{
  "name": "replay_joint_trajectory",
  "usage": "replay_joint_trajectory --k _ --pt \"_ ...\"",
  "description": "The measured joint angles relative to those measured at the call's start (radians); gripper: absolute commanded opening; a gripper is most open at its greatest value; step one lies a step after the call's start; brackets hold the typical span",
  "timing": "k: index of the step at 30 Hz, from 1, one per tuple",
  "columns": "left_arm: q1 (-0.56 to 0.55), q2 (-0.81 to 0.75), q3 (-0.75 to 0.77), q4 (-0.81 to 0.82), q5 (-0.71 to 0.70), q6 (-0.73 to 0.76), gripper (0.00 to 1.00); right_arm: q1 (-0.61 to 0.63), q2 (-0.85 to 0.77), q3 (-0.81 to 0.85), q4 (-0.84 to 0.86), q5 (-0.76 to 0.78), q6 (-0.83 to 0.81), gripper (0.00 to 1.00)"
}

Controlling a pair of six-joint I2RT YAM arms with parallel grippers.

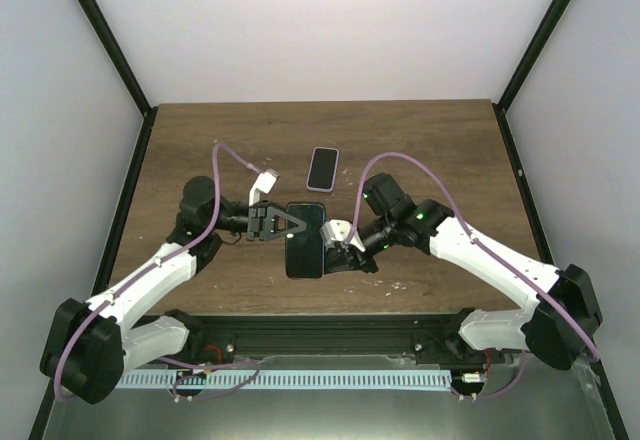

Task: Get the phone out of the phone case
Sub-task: Remove the phone case from the phone.

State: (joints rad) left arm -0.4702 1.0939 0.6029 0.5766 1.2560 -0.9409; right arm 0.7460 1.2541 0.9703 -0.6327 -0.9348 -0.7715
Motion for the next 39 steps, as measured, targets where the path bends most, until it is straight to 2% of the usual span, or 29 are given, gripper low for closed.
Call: replay_joint_trajectory --k 9,16,25,34,39 --pt "0.006 -0.052 0.019 -0.138 -0.094 0.105 0.00 -0.068 0.025 0.002 0.042 -0.051 0.144 0.23" --pt "0.006 -0.064 0.020 -0.146 -0.156 0.140 0.00 -0.110 0.050 0.002 0.102 -0.040 0.311 0.39" --pt "0.005 -0.042 0.016 -0.111 -0.201 0.134 0.00 -0.125 0.065 0.030 0.147 -0.012 0.488 0.51" --pt "-0.001 -0.007 0.010 -0.050 -0.208 0.137 0.00 -0.164 0.084 0.032 0.148 -0.087 0.632 0.55" --pt "-0.009 0.010 0.012 -0.063 -0.207 0.189 0.00 -0.182 0.101 0.032 0.166 -0.126 0.713 0.56"
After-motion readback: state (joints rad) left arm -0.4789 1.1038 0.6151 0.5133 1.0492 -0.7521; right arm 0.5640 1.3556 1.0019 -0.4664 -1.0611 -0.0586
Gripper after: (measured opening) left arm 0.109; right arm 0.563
